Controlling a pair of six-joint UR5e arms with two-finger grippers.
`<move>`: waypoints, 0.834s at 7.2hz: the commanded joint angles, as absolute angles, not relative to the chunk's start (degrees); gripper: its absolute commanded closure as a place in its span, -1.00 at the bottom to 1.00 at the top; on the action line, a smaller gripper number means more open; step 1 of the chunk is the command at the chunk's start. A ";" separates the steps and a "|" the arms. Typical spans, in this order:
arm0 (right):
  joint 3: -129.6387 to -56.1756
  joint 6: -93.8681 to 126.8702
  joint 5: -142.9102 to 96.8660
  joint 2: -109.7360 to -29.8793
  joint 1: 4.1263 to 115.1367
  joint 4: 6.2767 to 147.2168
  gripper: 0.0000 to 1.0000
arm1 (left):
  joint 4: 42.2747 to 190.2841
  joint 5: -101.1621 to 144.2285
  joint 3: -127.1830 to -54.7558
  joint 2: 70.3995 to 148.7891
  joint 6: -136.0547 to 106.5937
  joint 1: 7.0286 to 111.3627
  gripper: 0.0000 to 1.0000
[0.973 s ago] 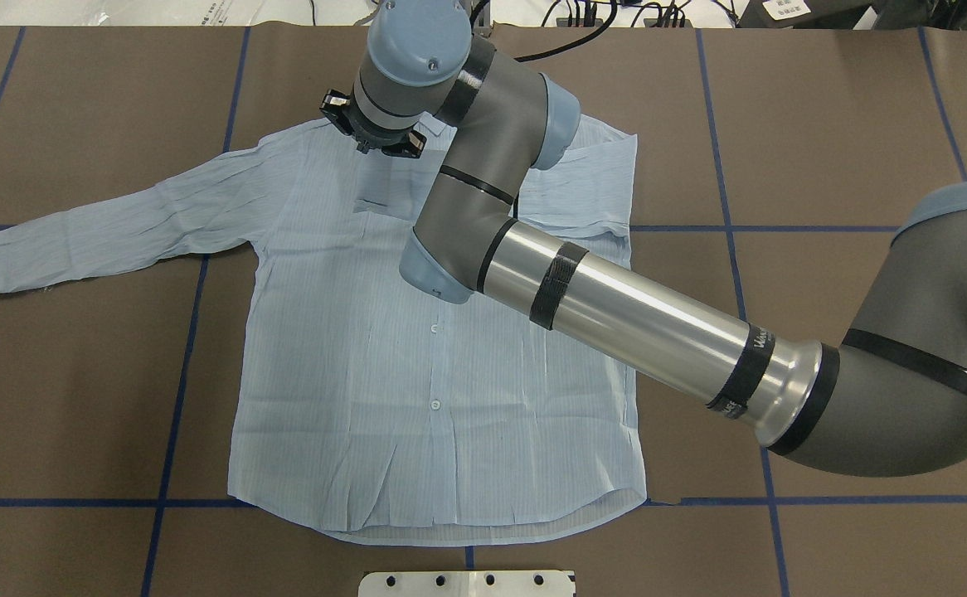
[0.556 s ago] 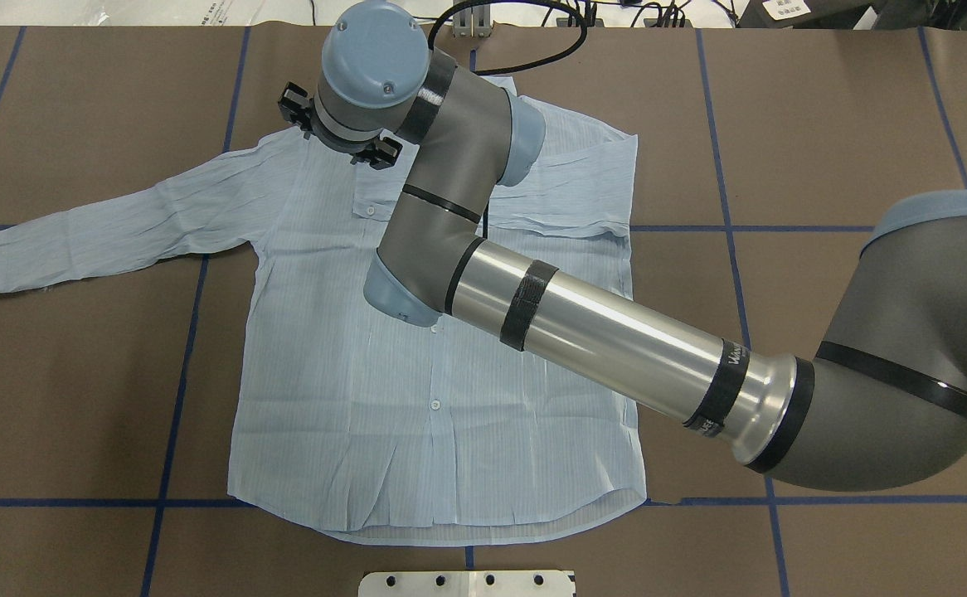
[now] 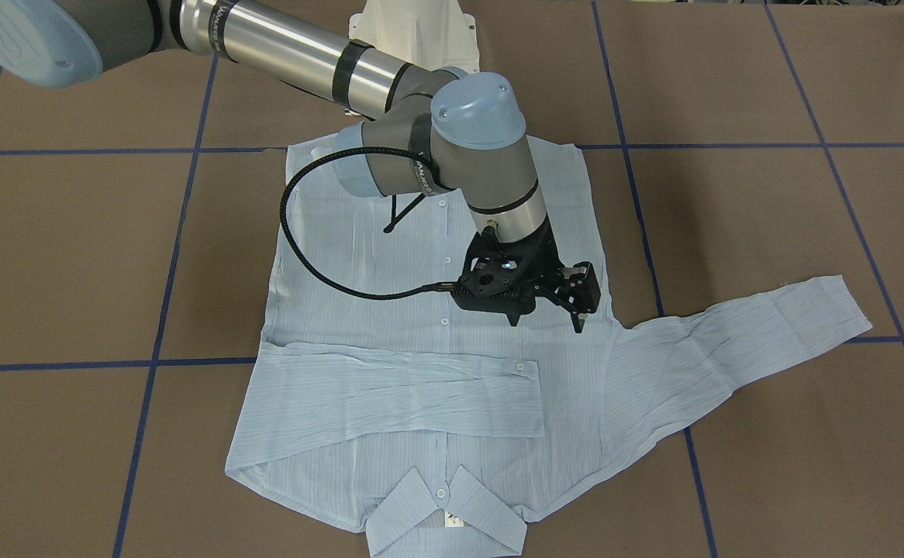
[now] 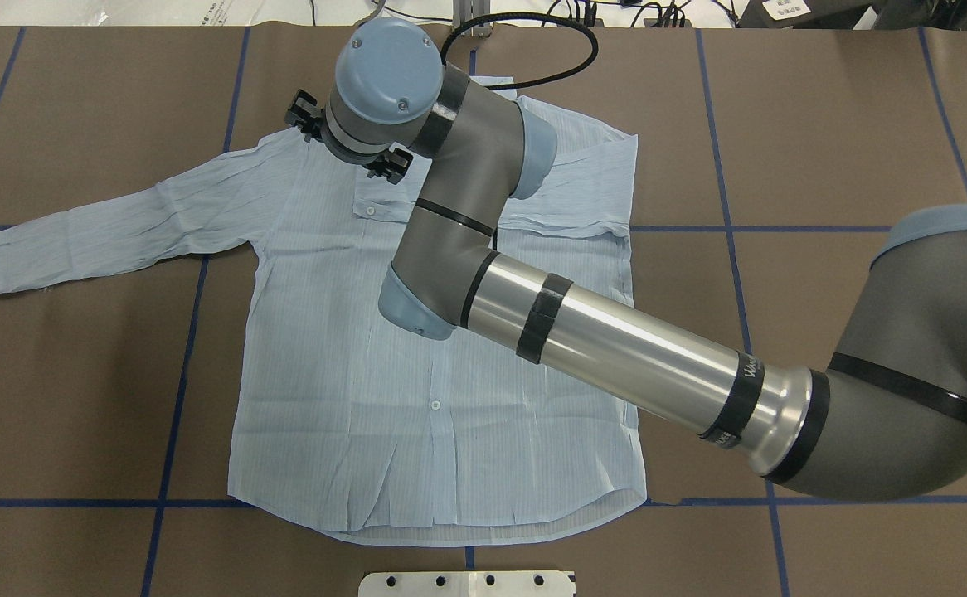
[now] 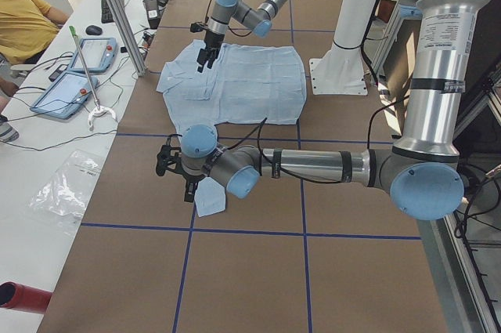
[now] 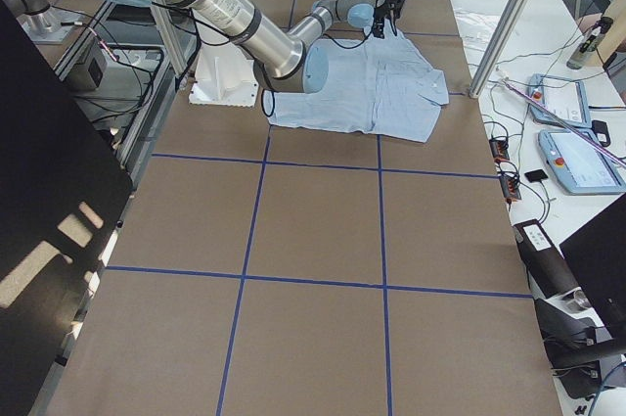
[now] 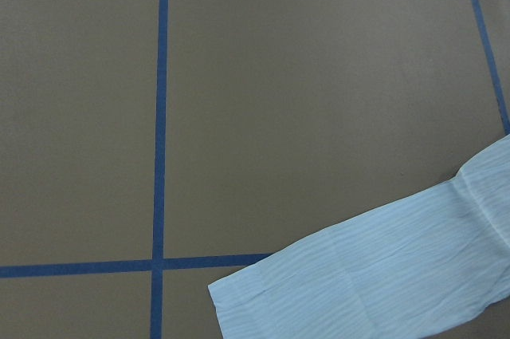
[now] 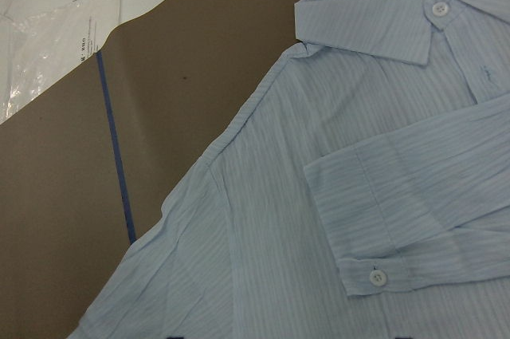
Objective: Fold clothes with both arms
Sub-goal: 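Carry the sleeve with the right gripper across the shirt toward the collar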
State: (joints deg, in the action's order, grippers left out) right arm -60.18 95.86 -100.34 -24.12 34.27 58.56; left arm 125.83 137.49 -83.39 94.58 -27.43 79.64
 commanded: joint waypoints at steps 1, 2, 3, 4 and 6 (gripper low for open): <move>-64.68 95.89 -101.07 -29.17 34.28 58.62 -0.83 | 135.99 136.94 -75.36 95.36 -27.77 76.82 -1.00; -65.73 95.98 -101.16 -30.40 34.28 58.71 -0.82 | 139.80 136.85 -74.45 94.06 -28.82 75.60 -1.00; -67.92 95.45 -101.16 -33.11 34.28 58.62 -0.81 | 143.05 136.93 -74.27 91.52 -30.31 75.41 -1.00; -69.33 95.45 -101.16 -34.53 34.28 58.62 -0.81 | 144.48 136.76 -73.40 91.32 -32.85 73.23 -1.00; -69.87 95.36 -101.16 -35.59 34.28 58.71 -0.81 | 146.93 136.58 -73.04 92.11 -41.65 68.66 -0.86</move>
State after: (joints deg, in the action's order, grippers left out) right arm -69.45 95.41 -101.16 -34.75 34.28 58.68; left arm 145.00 136.70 -73.59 91.88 -38.00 71.18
